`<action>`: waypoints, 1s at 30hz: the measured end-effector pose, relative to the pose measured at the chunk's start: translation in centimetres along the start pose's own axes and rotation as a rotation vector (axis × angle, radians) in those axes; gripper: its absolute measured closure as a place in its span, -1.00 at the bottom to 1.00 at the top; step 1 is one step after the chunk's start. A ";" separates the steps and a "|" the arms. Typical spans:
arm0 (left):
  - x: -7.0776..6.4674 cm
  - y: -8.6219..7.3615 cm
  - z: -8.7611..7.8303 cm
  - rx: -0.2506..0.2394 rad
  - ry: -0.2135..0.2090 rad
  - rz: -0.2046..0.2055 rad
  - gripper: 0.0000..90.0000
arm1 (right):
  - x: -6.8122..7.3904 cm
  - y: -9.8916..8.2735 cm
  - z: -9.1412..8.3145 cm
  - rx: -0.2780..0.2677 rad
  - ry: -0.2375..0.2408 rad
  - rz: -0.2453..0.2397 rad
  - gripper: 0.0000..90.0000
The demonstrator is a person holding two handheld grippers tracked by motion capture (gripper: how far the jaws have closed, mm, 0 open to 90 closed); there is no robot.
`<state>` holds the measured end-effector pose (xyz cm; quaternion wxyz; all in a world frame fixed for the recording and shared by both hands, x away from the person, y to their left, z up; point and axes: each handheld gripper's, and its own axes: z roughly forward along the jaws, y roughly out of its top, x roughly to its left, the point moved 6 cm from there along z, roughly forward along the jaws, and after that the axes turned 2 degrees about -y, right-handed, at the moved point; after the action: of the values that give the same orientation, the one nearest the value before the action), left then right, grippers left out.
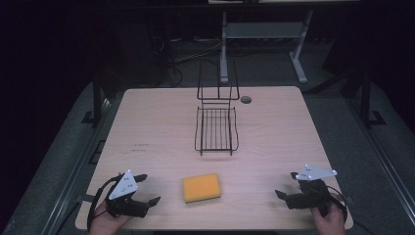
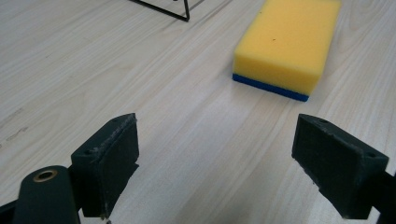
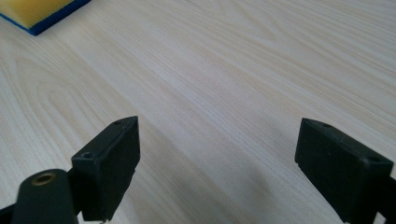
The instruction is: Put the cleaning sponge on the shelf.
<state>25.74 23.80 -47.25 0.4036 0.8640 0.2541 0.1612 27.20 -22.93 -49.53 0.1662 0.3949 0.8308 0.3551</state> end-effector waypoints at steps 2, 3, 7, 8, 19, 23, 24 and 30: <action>-0.1 0.0 0.0 0.004 -0.003 0.003 -0.69 | 0.0 0.0 0.0 -0.002 0.001 -0.002 -0.69; -0.1 0.0 0.0 0.003 -0.003 0.006 -0.69 | 0.0 0.1 0.0 -0.002 0.002 -0.001 -0.69; -0.3 0.2 0.2 0.002 -0.015 0.011 -0.69 | 0.1 0.1 -0.1 -0.003 0.001 0.004 -0.69; -0.4 0.3 0.2 0.009 -0.020 0.021 -0.69 | 0.2 0.2 -0.2 -0.008 0.002 -0.004 -0.69; -1.1 0.9 1.2 0.062 -0.064 0.073 -0.69 | 0.1 0.1 -0.4 -0.012 0.010 0.002 -0.69; -1.2 1.2 1.5 0.070 -0.083 0.078 -0.69 | 0.2 0.2 -0.3 -0.012 0.012 -0.002 -0.69; -1.3 1.4 1.7 0.076 -0.097 0.084 -0.69 | 0.2 0.2 -0.3 -0.011 0.012 -0.003 -0.69; -1.7 2.1 1.8 0.106 -0.123 0.122 -0.69 | 0.3 0.2 -0.3 -0.011 0.015 -0.005 -0.69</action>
<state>25.82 20.61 -46.86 0.3616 0.9064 0.1836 0.1184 26.97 -22.78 -49.15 0.1629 0.3892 0.8310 0.3624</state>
